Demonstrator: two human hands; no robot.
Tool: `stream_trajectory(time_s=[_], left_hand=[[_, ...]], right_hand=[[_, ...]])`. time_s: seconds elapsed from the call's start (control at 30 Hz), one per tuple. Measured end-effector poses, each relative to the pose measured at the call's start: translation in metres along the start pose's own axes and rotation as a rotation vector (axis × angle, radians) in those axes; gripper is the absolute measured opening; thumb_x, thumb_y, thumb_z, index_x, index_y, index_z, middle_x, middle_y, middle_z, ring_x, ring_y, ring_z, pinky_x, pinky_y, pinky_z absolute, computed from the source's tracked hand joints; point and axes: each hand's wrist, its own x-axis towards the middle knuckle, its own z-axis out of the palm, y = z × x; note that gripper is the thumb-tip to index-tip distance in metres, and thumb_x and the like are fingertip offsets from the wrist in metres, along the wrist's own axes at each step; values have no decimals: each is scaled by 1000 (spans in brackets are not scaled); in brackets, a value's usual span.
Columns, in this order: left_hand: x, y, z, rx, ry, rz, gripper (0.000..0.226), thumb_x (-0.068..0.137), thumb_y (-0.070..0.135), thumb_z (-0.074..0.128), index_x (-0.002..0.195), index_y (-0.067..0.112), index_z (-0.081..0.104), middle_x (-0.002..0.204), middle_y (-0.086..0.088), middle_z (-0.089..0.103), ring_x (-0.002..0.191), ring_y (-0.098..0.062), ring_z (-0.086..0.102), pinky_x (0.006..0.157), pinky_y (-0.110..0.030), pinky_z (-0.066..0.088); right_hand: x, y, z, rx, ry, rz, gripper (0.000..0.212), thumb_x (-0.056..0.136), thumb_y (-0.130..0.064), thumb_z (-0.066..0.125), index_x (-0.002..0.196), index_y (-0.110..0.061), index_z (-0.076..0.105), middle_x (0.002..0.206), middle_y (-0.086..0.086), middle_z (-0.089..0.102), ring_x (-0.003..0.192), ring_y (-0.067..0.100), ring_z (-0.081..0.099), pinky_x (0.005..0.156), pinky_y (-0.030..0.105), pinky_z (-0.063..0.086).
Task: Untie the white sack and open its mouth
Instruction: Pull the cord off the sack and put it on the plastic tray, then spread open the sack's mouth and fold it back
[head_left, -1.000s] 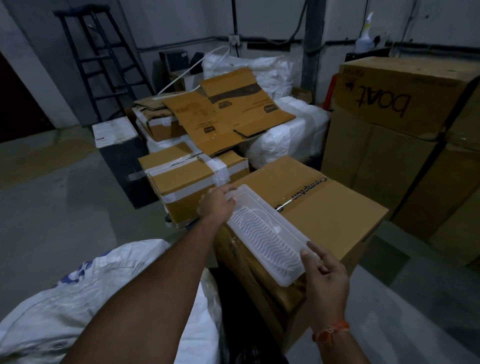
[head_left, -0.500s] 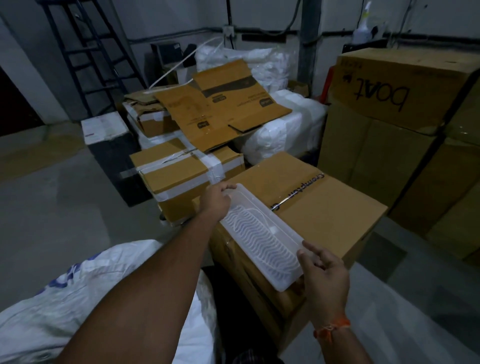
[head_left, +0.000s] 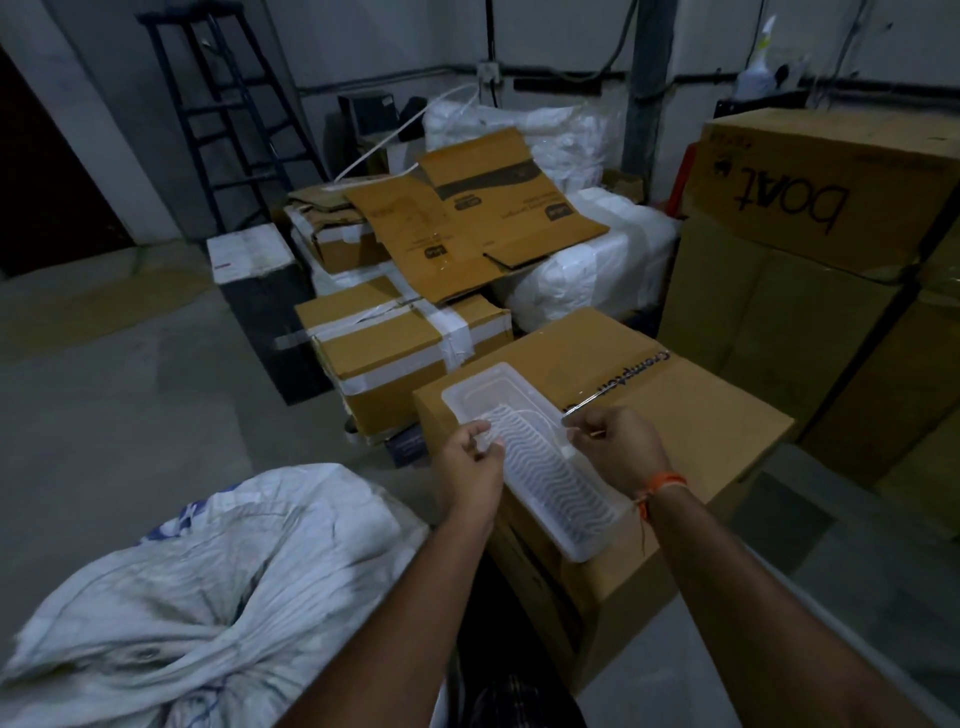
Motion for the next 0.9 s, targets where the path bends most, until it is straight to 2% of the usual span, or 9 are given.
stream_trajectory(time_s=[0.1,0.2,0.3,0.4,0.5,0.57,0.73,0.83,0.9], left_hand=[[-5,-2,-1,43,-19,30,25,91,19,74,116,24,72,115,4,72,96,-9,65,85,-29,57],[-8,2,-2,80,-23,42,27,90,19,75,115,27,71,117,2,74,97,-13,68,90,-35,60],[-14,11,-8,120,-30,41,29,90,23,75,118,28,71,116,4,72,96,-11,67,87,-31,58],[-25,16,-29,116,-47,60,29,90,27,74,119,33,70,111,6,71,83,0,64,80,-27,57],[-50,14,-70,115,-35,82,28,90,28,73,117,34,70,113,8,73,92,-6,71,81,-30,61],[-72,5,-104,109,26,102,26,92,24,72,117,31,72,110,12,73,95,-6,71,81,-26,58],[-117,-31,-191,12,181,82,23,92,18,74,108,35,73,110,20,72,93,2,70,90,-36,61],[-135,-45,-235,-2,272,66,23,92,18,74,108,35,73,109,21,71,94,5,68,90,-38,61],[-144,-50,-260,1,330,75,22,92,20,74,110,32,74,109,19,74,98,1,69,91,-35,60]], right_hand=[[0,3,5,11,7,11,24,91,-18,68,113,-22,77,124,-2,73,112,15,64,92,20,40],[1,6,7,20,3,26,25,91,-18,69,114,-22,77,127,1,71,116,18,64,93,21,41],[0,1,5,-45,12,8,25,90,-23,71,114,-24,76,127,1,72,116,19,65,94,21,43],[-17,-16,1,-78,133,-78,24,87,-28,74,111,-27,76,122,-1,73,114,20,65,102,34,50],[-48,-43,6,14,192,-213,20,87,-24,75,106,-26,78,113,-4,72,106,12,62,99,35,50],[-74,-63,19,155,122,-229,20,87,-20,75,106,-24,78,109,-11,70,100,4,59,93,28,48],[-126,-97,86,410,-63,-230,17,86,-16,74,102,-21,80,92,-15,74,87,-8,67,84,22,57],[-149,-114,131,490,-211,-260,15,88,-22,74,102,-26,80,97,-11,79,91,2,72,86,35,61],[-164,-129,153,539,-259,-263,14,89,-19,74,99,-27,80,102,-11,78,93,5,72,86,36,61]])
